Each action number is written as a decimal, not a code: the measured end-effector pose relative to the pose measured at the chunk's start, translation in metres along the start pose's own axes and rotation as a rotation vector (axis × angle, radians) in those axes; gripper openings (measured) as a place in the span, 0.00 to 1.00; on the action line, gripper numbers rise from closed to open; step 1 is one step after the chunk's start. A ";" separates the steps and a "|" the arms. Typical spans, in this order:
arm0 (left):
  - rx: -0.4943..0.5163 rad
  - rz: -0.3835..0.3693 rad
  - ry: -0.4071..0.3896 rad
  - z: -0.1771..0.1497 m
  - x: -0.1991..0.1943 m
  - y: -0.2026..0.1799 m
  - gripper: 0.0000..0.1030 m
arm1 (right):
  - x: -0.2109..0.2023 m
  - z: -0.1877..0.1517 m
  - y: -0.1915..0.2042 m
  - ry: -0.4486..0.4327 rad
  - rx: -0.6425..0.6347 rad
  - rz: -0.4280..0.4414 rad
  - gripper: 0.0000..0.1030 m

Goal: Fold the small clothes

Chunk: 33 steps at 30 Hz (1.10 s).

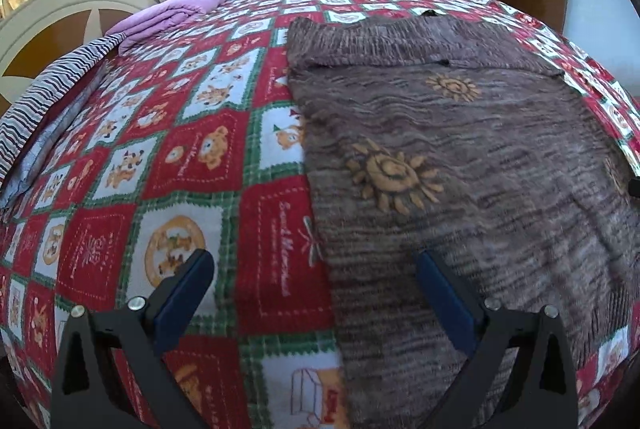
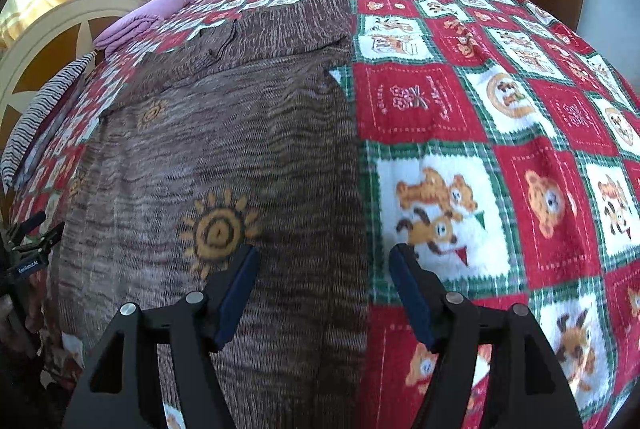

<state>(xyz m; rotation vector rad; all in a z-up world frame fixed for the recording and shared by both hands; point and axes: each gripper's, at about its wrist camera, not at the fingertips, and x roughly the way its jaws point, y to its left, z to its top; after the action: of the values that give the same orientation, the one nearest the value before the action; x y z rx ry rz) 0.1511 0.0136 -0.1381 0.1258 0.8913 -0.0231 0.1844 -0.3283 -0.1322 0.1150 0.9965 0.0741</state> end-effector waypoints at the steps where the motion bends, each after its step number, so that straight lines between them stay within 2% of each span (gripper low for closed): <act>1: 0.002 0.000 0.001 -0.002 -0.001 -0.001 1.00 | -0.001 -0.003 0.001 0.003 -0.002 -0.001 0.69; 10: 0.022 -0.038 0.031 -0.013 -0.010 -0.007 1.00 | -0.010 -0.027 0.010 0.016 -0.041 -0.016 0.75; 20: 0.015 -0.078 0.065 -0.027 -0.018 -0.009 0.99 | -0.020 -0.052 0.009 -0.022 -0.035 -0.009 0.76; 25: -0.038 -0.181 0.117 -0.034 -0.021 -0.001 0.88 | -0.021 -0.058 0.011 -0.029 -0.052 -0.021 0.77; 29: -0.074 -0.231 0.127 -0.041 -0.027 0.007 0.75 | -0.023 -0.060 0.010 -0.035 -0.048 -0.013 0.77; 33: -0.074 -0.261 0.137 -0.048 -0.032 0.006 0.67 | -0.023 -0.062 0.010 -0.039 -0.051 -0.015 0.77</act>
<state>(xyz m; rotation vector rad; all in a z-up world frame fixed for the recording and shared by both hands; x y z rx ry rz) 0.0940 0.0241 -0.1428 -0.0596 1.0392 -0.2268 0.1195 -0.3172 -0.1451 0.0620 0.9555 0.0832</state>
